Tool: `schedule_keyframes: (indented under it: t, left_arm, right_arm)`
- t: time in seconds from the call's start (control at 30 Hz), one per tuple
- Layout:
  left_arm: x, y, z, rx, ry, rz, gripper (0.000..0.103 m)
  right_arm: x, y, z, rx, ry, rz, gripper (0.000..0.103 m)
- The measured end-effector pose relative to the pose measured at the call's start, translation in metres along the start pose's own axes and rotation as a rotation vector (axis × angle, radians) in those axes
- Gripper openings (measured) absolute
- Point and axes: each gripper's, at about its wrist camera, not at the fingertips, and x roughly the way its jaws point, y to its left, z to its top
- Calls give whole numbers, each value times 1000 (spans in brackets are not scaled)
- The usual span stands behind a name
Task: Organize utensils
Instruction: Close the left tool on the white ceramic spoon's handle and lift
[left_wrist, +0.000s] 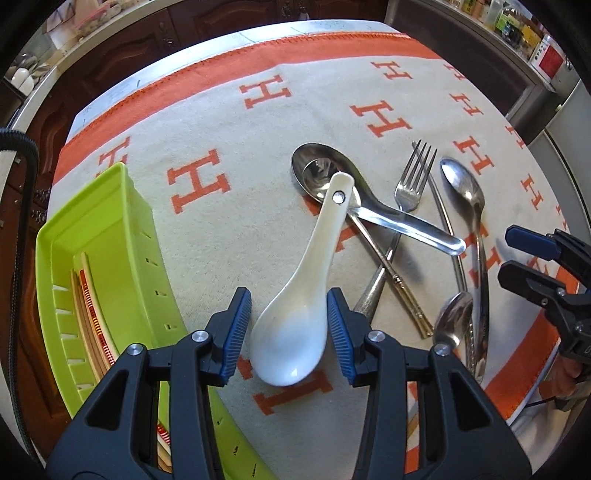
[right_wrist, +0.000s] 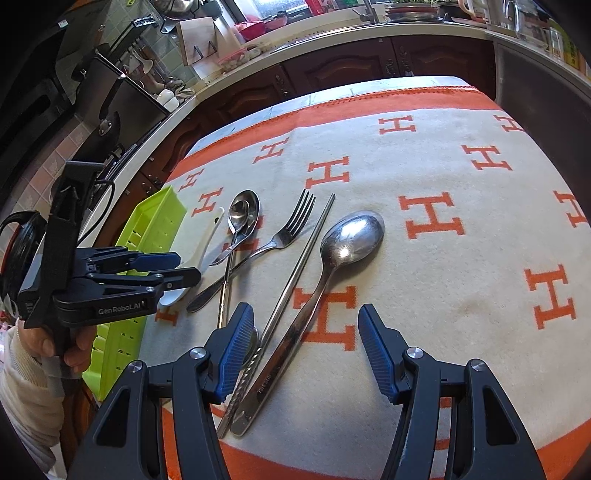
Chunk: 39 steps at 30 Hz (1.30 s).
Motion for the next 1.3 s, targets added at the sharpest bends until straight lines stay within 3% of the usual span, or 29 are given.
schedule_keyframes:
  t: [0.43, 1.0, 1.13, 1.17, 1.2, 1.3]
  left_arm:
    - [7, 3, 16, 48, 19, -46, 39]
    - [19, 15, 38, 21, 2, -25, 39]
    - [16, 21, 38, -22, -23, -12, 18]
    - [13, 24, 38, -44, -32, -38, 12]
    - [13, 27, 37, -76, -23, -92, 12]
    - [13, 24, 31, -108, -18, -102, 12]
  right_arm:
    - [4, 1, 0, 3, 9, -1, 60]
    - [9, -3, 1, 12, 17, 1, 60]
    - [9, -4, 2, 13, 18, 2, 60]
    - [9, -3, 2, 11, 18, 1, 60]
    - [9, -3, 2, 10, 18, 1, 60]
    - [10, -1, 2, 5, 20, 1, 60]
